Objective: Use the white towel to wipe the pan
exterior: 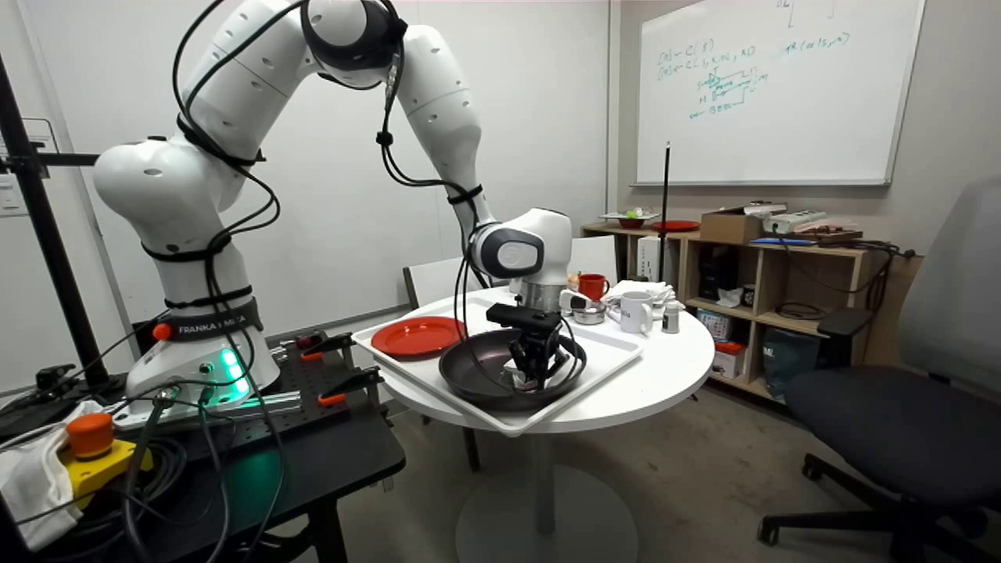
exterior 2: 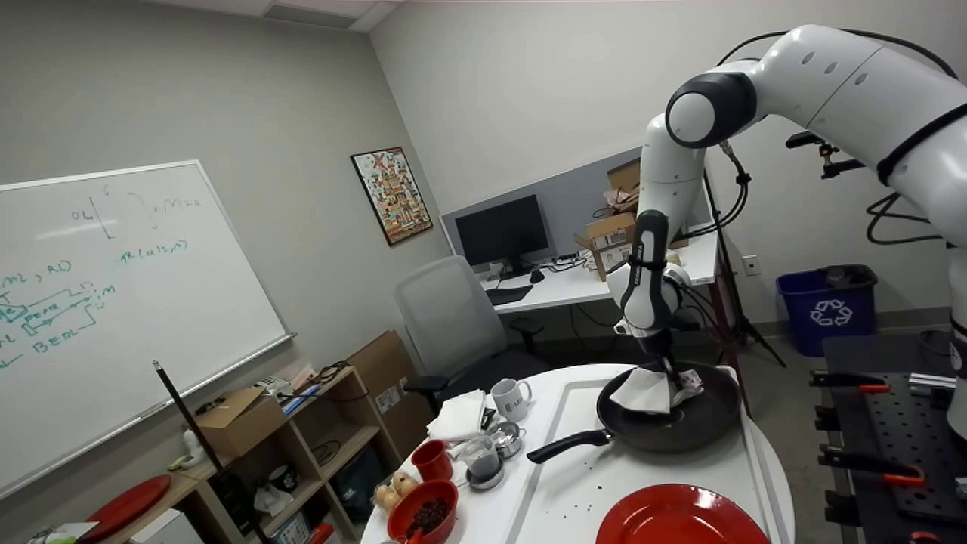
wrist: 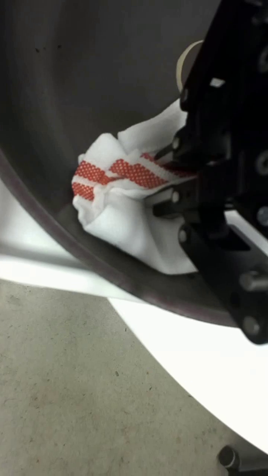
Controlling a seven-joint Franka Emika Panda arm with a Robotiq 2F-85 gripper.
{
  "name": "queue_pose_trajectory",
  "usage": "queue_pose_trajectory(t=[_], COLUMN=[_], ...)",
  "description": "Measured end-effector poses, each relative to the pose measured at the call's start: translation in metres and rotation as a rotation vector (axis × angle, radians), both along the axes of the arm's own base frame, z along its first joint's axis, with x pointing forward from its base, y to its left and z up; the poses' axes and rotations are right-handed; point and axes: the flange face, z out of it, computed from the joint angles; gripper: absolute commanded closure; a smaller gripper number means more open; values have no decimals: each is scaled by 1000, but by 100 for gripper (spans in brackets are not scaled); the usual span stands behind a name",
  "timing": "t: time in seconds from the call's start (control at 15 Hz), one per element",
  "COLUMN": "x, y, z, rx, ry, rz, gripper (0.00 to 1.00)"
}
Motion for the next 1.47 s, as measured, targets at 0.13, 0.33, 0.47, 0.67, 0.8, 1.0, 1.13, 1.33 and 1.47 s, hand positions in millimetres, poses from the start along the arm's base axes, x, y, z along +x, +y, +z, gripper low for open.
queue_pose_trajectory(t=[0.13,0.33,0.47,0.67,0.8,1.0,1.13,1.33,1.47], x=[6,17,25,33,34,24,11,-9,-19], y=[11,39,62,99,121,152,170,183,178], z=[1,1,2,1,1,1,1,3,5], rx=[-5,-4,-1,5,11,43,81,180,252], ry=[-13,-28,-33,-34,-33,-28,-12,26,62], rz=[10,42,76,142,191,258,315,401,438], gripper=[93,93,93,93,93,93,93,93,93])
